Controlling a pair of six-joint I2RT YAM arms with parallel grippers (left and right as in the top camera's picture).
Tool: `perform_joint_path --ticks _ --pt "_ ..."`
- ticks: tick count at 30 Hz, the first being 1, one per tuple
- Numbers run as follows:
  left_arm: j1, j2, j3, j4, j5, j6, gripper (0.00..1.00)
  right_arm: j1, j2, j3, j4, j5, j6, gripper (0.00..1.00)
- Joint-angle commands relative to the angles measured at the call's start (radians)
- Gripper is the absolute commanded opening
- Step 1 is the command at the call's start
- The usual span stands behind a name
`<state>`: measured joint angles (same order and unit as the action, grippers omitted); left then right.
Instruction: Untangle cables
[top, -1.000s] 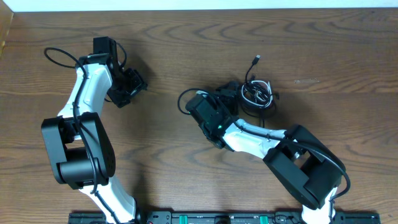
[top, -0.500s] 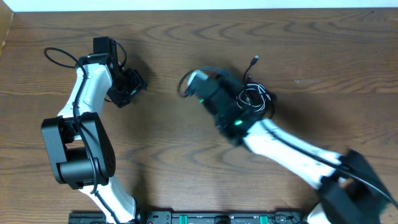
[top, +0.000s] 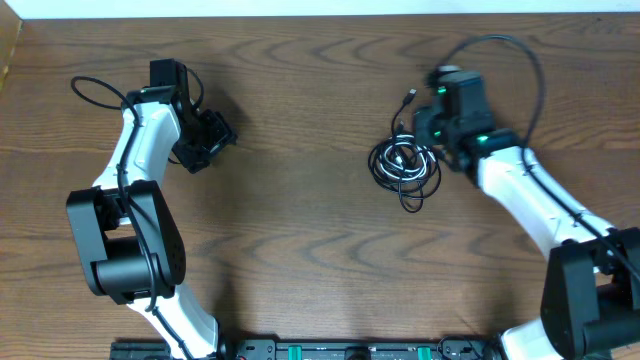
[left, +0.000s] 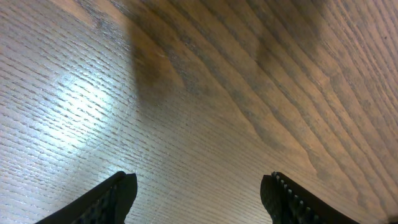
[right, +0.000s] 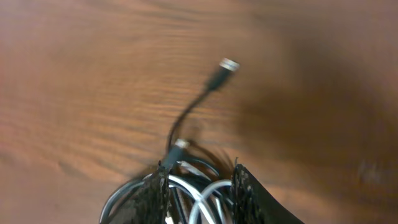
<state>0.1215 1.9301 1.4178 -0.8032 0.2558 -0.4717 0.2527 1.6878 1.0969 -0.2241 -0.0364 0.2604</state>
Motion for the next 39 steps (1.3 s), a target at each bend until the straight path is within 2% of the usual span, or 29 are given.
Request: perform_joint_path --ticks 1,3,5,7,12,18,21,25,39 --pt "0.000 0.011 -0.002 -0.002 -0.014 0.003 0.69 -0.116 0.000 0.002 -0.045 -0.256 0.388 0.31" --pt "0.000 0.011 -0.002 -0.002 -0.014 0.003 0.69 -0.154 0.000 0.002 -0.081 -0.339 0.394 0.33" --pt "0.000 0.011 -0.002 -0.002 -0.014 0.003 0.69 -0.182 0.000 0.002 -0.136 -0.360 0.395 0.48" --pt "0.000 0.011 -0.002 -0.002 -0.014 0.003 0.69 -0.190 0.000 -0.001 -0.179 -0.359 0.399 0.50" --pt "0.000 0.011 -0.002 -0.002 -0.014 0.003 0.69 -0.175 0.000 -0.044 -0.172 -0.359 0.560 0.44" --pt "-0.001 0.011 -0.002 -0.002 -0.014 0.003 0.69 -0.143 0.000 -0.135 -0.013 -0.304 0.716 0.43" --pt "0.000 0.011 -0.002 -0.002 -0.014 0.003 0.69 -0.128 0.000 -0.183 0.069 -0.290 0.795 0.39" --pt "0.000 0.011 -0.002 -0.002 -0.014 0.003 0.69 -0.126 0.000 -0.201 0.092 -0.283 0.801 0.33" --pt "0.000 0.011 -0.002 -0.002 -0.014 0.003 0.69 -0.095 0.000 -0.203 0.068 -0.314 0.801 0.28"
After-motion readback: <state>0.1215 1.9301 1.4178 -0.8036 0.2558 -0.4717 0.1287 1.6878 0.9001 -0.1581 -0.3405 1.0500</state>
